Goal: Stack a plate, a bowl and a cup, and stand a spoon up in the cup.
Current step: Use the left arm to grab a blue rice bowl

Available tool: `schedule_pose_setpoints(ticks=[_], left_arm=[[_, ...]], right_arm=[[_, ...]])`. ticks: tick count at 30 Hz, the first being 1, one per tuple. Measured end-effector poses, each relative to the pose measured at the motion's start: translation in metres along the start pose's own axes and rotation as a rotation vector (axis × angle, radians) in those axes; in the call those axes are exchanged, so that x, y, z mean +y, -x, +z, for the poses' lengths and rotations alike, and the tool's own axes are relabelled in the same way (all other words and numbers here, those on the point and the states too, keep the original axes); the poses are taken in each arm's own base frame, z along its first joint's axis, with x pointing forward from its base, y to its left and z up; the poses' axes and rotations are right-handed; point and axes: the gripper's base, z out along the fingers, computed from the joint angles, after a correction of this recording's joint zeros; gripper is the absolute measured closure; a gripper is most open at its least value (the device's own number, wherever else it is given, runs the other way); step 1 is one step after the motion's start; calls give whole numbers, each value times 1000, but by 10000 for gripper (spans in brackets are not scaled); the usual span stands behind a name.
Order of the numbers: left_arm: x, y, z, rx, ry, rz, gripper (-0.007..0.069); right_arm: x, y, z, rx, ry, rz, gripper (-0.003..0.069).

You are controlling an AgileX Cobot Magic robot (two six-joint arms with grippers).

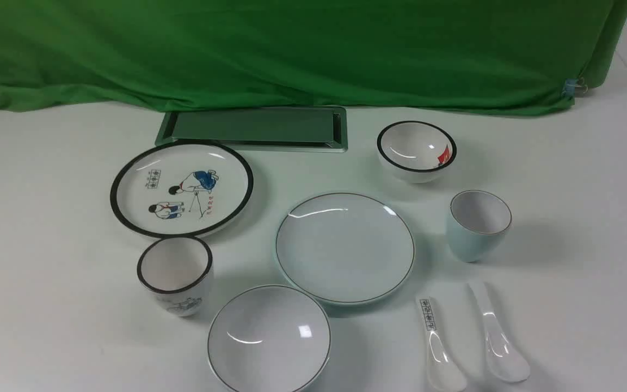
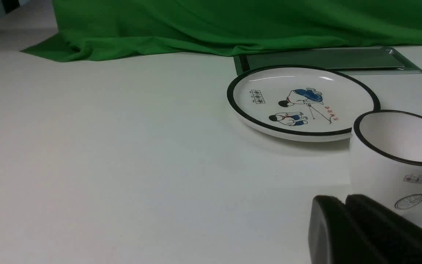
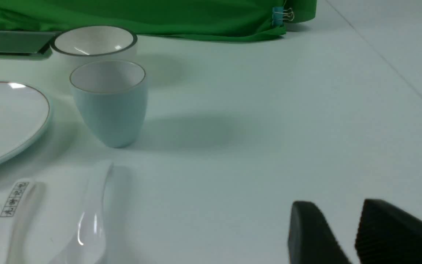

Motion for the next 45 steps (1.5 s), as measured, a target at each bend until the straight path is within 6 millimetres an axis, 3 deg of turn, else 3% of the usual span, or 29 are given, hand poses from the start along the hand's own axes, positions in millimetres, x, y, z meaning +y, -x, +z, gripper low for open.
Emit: schedule_pose_setpoints(ticks=[45], left_arm=[[0,0,0,0,0,1,631]], right_arm=[[0,0,0,-4,2,24,418]])
